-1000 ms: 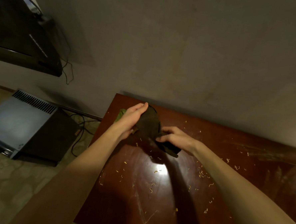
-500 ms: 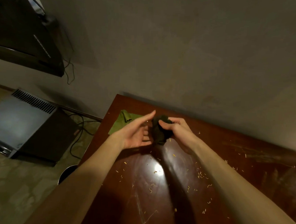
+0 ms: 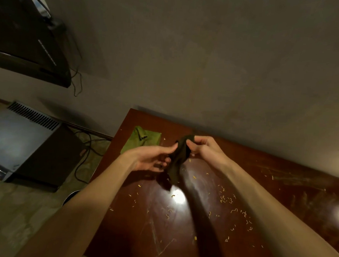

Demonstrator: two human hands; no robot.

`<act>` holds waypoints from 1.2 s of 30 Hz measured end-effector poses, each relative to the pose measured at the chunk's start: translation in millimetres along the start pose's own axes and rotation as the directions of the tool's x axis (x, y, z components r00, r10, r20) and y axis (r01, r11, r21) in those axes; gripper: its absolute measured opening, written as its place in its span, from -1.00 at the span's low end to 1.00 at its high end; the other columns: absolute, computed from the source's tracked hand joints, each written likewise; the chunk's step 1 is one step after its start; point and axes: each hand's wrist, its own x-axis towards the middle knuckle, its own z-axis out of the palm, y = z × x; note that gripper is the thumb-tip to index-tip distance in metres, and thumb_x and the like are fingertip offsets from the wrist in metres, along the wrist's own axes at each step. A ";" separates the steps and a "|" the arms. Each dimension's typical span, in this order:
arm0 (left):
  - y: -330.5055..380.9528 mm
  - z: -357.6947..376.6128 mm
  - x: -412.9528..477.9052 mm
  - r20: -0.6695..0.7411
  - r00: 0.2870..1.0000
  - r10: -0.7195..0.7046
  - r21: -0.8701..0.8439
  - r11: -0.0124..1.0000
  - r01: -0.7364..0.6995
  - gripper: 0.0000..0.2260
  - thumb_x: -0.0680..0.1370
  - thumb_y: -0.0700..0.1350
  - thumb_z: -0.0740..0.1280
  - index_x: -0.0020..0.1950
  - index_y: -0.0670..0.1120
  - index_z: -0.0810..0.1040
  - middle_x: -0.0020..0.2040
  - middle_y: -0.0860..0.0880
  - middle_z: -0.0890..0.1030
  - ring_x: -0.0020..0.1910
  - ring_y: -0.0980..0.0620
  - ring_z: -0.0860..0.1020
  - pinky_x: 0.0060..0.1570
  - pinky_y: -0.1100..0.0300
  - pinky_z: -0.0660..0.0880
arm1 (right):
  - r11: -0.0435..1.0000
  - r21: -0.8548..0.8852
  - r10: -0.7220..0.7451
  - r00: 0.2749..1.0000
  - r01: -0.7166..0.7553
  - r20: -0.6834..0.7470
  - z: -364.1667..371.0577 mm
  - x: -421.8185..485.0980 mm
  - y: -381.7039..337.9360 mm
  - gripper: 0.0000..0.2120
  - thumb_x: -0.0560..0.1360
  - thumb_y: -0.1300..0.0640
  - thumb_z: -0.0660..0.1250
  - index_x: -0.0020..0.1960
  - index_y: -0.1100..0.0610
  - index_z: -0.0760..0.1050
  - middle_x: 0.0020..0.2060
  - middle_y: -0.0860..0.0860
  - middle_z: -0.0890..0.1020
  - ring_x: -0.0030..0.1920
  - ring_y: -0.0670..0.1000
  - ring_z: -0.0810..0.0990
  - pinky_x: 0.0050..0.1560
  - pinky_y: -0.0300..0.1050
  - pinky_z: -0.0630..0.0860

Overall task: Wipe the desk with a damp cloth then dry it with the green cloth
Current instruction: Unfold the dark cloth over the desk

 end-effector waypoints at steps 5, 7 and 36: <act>-0.1 8.9 1.3 -0.050 0.984 0.170 -0.091 0.981 -0.174 -0.76 0.65 0.06 0.33 0.24 0.00 0.66 0.14 0.05 0.73 0.12 0.18 0.66 0.27 0.14 0.45 | 0.989 -0.098 -0.119 0.992 0.114 -0.043 2.8 -3.4 -1.7 -0.66 0.70 0.02 0.23 0.10 0.34 0.50 -0.15 0.14 0.57 -0.14 0.07 0.53 -0.12 0.06 0.43; 1.8 8.9 3.4 -0.137 0.966 0.220 -0.182 0.953 -0.243 -0.74 0.66 -0.02 0.33 0.32 -0.04 0.61 0.27 -0.02 0.69 0.29 0.08 0.61 0.43 0.09 0.39 | 0.987 -0.118 -0.110 0.993 0.106 -0.030 2.7 -1.9 -3.4 -0.66 0.63 -0.04 0.35 0.11 0.27 0.54 -0.09 0.10 0.65 -0.07 0.00 0.61 -0.06 0.04 0.53; 20.8 16.5 13.6 -0.680 0.634 0.367 -0.020 0.856 -0.516 -0.82 0.66 -0.05 0.40 0.14 -0.12 0.51 -0.11 -0.16 0.60 -0.18 -0.06 0.57 -0.33 0.25 0.48 | 0.725 0.658 0.344 0.935 -0.202 -0.091 -26.4 -0.9 4.7 -0.73 0.67 0.39 0.09 0.27 0.23 0.45 -0.11 0.17 0.57 -0.25 0.08 0.68 -0.24 0.00 0.69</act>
